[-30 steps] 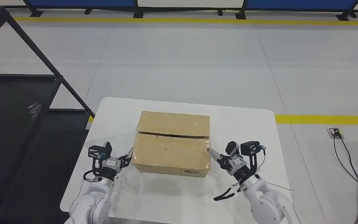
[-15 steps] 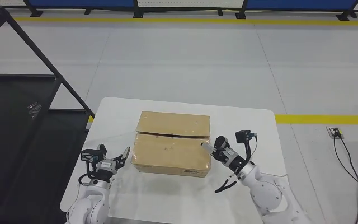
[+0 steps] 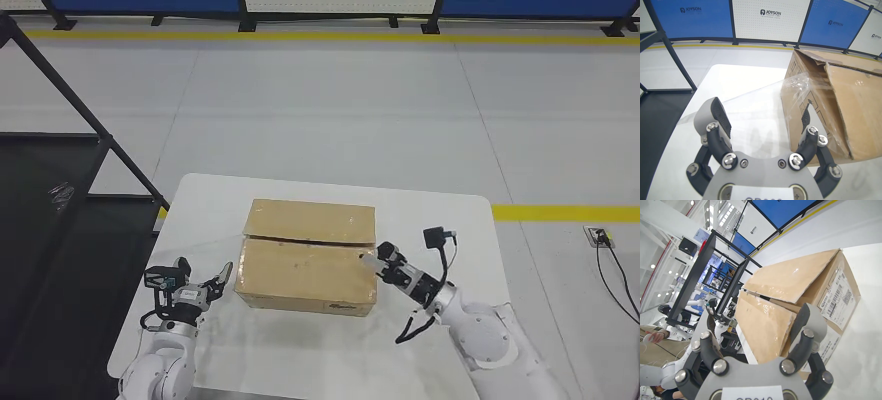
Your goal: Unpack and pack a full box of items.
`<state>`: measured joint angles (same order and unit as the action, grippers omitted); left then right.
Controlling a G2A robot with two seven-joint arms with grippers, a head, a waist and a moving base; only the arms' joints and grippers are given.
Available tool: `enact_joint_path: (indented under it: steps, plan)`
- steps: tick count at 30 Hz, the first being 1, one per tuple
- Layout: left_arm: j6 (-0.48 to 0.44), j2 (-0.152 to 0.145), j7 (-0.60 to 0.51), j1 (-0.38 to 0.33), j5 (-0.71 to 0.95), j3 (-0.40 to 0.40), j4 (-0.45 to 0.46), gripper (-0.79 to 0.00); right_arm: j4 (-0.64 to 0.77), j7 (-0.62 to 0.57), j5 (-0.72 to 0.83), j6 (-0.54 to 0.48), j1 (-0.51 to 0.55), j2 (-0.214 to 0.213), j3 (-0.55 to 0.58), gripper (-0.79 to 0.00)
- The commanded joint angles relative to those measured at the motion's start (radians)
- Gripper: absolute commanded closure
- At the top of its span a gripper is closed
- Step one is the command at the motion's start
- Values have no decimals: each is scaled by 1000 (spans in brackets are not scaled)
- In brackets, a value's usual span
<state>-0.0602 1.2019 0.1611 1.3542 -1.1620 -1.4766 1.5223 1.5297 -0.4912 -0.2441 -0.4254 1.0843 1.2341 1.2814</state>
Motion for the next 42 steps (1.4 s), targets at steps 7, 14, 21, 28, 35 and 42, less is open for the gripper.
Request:
enact_joint_path:
  steps: [7, 14, 21, 28, 35, 42]
  plan:
    - [2, 1, 1, 5, 5, -4, 10, -785, 17, -96, 169, -99, 14, -10, 36, -785]
    - [9, 2, 18, 19, 20, -25, 45, -785, 80, -170, 248, -171, 62, -26, 80, -785]
    - [-5, 2, 29, 29, 25, -35, 66, -785, 154, -245, 267, -234, 125, -42, 112, -785]
    - [-15, 2, 27, 31, 31, -34, 73, -785, 213, -295, 223, -276, 180, -58, 132, -785]
    - [-119, -7, 40, 68, -6, -63, 139, -785, 243, -339, 153, -282, 217, -71, 128, -785]
    - [-242, -18, 67, 123, -53, -97, 204, -785, 256, -374, 88, -281, 233, -82, 111, -785]
